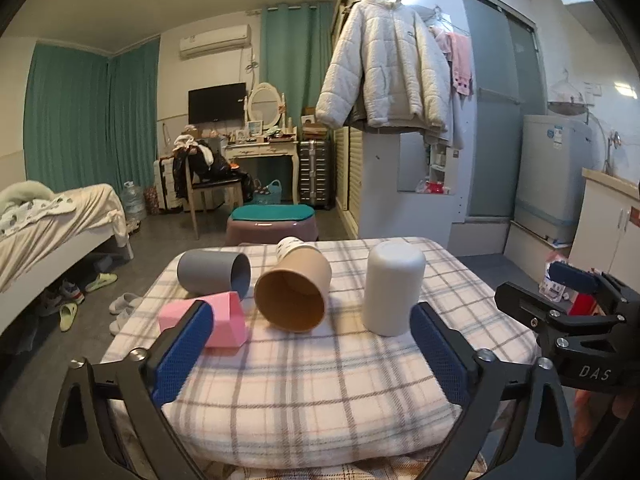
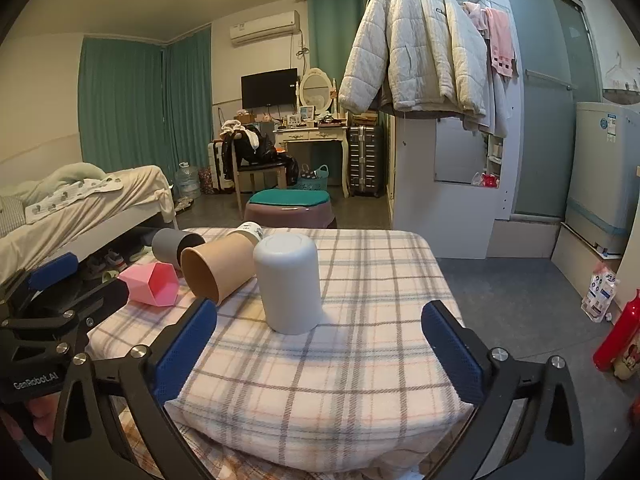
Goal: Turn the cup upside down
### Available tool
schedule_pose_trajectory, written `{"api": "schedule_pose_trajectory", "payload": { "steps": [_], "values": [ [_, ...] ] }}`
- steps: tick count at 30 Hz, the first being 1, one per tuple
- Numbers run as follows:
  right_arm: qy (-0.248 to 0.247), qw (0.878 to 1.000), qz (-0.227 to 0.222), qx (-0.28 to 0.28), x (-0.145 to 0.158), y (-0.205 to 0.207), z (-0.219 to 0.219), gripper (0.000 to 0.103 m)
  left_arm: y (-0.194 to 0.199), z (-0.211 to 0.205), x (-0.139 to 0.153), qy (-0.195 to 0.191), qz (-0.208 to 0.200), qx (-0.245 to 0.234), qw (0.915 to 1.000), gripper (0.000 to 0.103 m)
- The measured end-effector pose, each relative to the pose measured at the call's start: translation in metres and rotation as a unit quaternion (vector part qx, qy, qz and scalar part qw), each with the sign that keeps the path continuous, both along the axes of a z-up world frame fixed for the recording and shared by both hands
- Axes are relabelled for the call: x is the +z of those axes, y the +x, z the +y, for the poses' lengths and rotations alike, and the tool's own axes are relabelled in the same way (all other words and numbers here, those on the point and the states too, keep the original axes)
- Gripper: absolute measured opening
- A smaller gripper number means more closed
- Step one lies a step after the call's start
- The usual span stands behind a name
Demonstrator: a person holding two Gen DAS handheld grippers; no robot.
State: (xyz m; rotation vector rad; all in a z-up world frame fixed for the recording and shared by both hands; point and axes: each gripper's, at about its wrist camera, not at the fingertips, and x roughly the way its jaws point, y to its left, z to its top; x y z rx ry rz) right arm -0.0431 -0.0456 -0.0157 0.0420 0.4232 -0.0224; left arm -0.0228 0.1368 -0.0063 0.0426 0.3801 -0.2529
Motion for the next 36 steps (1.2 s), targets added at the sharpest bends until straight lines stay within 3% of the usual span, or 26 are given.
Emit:
{"api": "schedule_pose_trajectory", "payload": {
  "steps": [36],
  "values": [
    [-0.014, 1.000, 0.018, -0.008, -0.013, 0.006, -0.002, 0.103, 0.003, -0.001, -0.010, 0.008, 0.016, 0.008, 0.9998, 0.103]
  ]
}}
